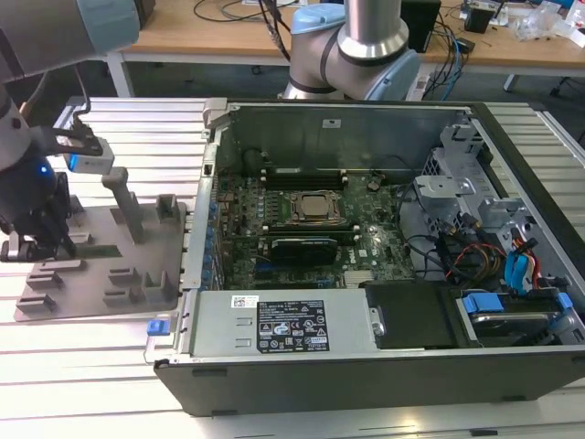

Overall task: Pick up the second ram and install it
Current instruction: 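Pick up the second ram and move it above second insertion slot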

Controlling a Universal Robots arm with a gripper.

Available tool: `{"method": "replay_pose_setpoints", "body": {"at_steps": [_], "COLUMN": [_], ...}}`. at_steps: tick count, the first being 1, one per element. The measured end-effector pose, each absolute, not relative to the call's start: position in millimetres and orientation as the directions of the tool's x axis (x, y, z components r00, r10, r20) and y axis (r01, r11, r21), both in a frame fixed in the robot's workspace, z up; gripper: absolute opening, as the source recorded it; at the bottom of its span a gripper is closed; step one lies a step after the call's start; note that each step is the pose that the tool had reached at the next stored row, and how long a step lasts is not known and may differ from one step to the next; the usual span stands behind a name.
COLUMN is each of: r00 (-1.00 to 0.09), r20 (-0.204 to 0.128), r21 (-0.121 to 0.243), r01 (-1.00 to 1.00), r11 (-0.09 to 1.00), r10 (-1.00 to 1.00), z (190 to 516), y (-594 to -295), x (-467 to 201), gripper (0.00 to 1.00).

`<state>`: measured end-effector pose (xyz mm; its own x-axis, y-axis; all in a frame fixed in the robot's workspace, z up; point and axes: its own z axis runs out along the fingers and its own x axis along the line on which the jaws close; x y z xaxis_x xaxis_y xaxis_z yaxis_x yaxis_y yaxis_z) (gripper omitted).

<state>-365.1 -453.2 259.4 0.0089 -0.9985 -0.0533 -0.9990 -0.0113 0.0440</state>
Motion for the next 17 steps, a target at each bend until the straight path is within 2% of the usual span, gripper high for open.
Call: {"method": "replay_pose_setpoints", "body": {"at_steps": [8, 17], "r00": [0.009, 0.009], "r20": [-0.053, -0.053], "r21": [0.044, 0.044], "r01": [-0.999, -0.999], "r11": [-0.011, -0.011], "r10": [-0.999, -0.999], "z": [290.4, 343.0], "y": [-453.2, -453.2], "x": [-365.1, -365.1], "gripper": [0.14, 0.14]}}
